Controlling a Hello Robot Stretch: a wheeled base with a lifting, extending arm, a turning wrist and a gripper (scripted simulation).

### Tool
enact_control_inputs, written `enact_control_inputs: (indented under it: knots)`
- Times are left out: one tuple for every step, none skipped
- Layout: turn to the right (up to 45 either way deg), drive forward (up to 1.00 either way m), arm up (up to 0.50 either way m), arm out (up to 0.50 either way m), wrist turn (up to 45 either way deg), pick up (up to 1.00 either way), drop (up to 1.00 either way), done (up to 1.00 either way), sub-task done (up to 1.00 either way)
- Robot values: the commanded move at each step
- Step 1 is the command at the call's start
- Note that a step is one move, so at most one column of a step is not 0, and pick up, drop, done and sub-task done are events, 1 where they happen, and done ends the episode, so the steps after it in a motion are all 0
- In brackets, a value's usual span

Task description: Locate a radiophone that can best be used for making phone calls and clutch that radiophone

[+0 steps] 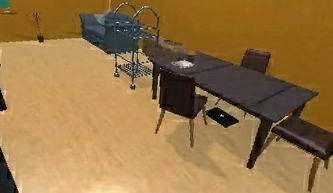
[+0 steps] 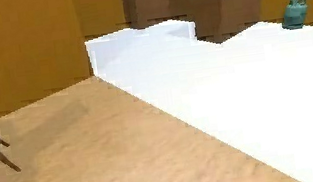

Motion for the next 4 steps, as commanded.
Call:
enact_control_inputs:
  knots:
    - [-45.0,0.0,0.0,0.0,0.0,0.0,0.0,0.0,0.0]
    - [-45.0,0.0,0.0,0.0,0.0,0.0,0.0,0.0,0.0]
    - [-45.0,0.0,0.0,0.0,0.0,0.0,0.0,0.0,0.0]
    - [-27.0,0.0,0.0,0.0,0.0,0.0,0.0,0.0,0.0]
